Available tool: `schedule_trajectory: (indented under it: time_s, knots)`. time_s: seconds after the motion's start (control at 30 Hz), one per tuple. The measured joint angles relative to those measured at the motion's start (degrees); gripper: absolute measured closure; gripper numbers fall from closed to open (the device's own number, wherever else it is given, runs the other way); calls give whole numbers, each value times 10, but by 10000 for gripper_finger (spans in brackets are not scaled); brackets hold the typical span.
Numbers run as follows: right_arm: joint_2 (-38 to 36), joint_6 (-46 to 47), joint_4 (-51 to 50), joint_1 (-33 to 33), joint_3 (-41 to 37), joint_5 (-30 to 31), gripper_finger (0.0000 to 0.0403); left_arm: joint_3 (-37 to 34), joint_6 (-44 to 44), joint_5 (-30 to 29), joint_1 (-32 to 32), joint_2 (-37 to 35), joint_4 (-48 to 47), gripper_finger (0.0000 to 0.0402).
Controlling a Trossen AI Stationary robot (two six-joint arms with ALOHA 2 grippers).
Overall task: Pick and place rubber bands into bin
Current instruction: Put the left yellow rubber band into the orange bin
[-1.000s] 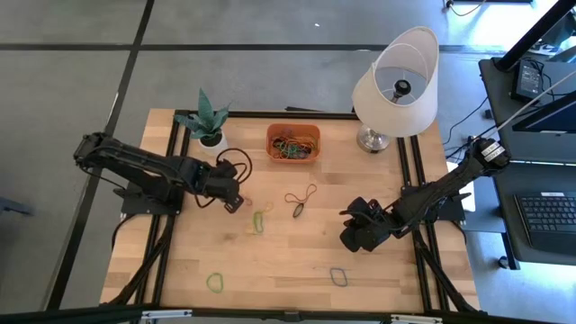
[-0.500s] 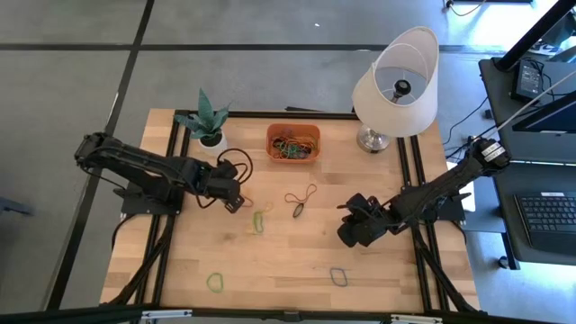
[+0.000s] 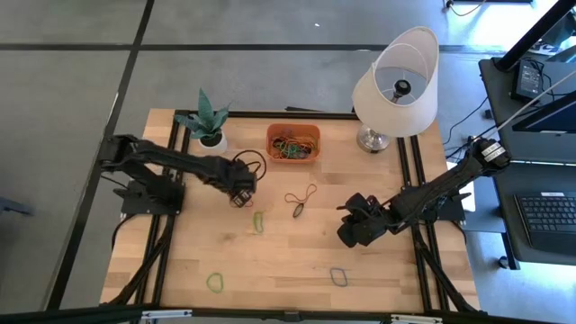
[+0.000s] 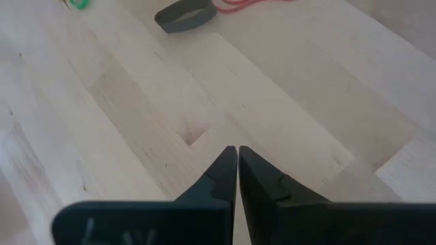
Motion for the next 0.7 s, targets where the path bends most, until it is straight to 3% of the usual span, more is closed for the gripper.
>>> schedule_trajectory:
  time_s: [0.27, 0.5, 0.7]
  knots:
    - [0, 3, 14, -1, 0, 0, 382, 0, 93, 25, 81, 76, 50, 257]
    - [0, 4, 24, -1, 0, -1, 382, 1, 136, 31, 107, 125, 88, 259]
    - [0, 4, 28, -1, 0, 0, 382, 4, 157, 66, 113, 148, 83, 306]
